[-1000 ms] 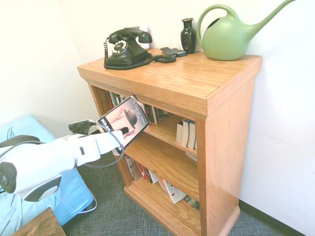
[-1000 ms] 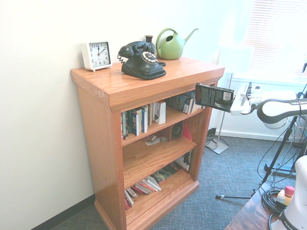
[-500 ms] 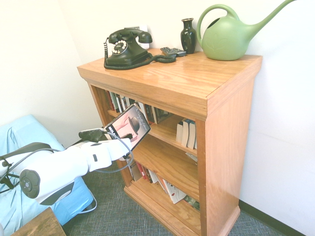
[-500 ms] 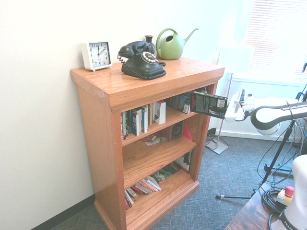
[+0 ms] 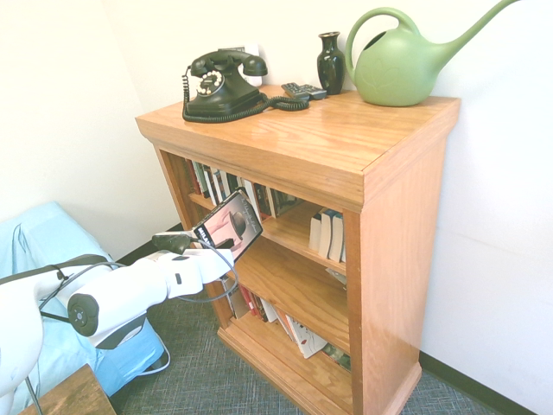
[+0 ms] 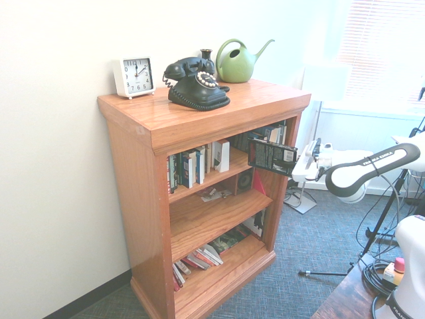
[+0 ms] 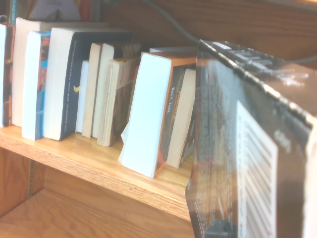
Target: Organize the shelf
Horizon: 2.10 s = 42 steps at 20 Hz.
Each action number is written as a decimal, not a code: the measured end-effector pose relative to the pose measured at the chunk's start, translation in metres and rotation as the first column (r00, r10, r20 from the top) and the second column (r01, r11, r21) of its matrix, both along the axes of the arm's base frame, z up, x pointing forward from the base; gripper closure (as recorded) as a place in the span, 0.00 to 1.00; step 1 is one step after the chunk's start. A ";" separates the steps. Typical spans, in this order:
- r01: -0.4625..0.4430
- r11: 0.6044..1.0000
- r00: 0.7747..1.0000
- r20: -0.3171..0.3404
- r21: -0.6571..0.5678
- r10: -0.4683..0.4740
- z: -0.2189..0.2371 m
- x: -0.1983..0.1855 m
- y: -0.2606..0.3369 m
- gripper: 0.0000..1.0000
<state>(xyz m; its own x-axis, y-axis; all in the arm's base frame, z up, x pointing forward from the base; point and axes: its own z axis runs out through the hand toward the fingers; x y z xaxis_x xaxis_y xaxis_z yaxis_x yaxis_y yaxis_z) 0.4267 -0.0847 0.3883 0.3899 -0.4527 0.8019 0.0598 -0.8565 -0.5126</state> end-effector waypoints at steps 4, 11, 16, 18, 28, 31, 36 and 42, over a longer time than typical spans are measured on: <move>0.014 1.000 1.000 -0.007 0.006 -0.014 -0.009 0.002 -0.004 1.00; 0.089 0.995 0.994 0.063 0.047 -0.092 -0.024 0.026 0.016 1.00; 0.110 0.992 0.991 0.073 0.063 -0.115 -0.025 0.059 0.044 1.00; 0.116 0.991 0.990 0.066 0.067 -0.121 -0.029 0.068 0.050 1.00; 0.171 0.980 0.984 0.037 0.101 -0.175 -0.044 0.100 0.059 1.00; 0.173 0.977 0.984 0.023 0.123 -0.177 -0.044 0.116 0.065 1.00; 0.213 0.964 0.977 -0.015 0.156 -0.213 -0.043 0.139 0.073 1.00; 0.230 0.960 0.973 -0.031 0.160 -0.228 -0.047 0.165 0.087 1.00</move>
<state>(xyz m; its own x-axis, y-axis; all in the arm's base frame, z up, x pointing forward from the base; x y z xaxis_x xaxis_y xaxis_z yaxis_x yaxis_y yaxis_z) 0.5914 0.0028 0.3411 0.2698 -0.6542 0.7065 -0.1358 -0.7523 -0.6447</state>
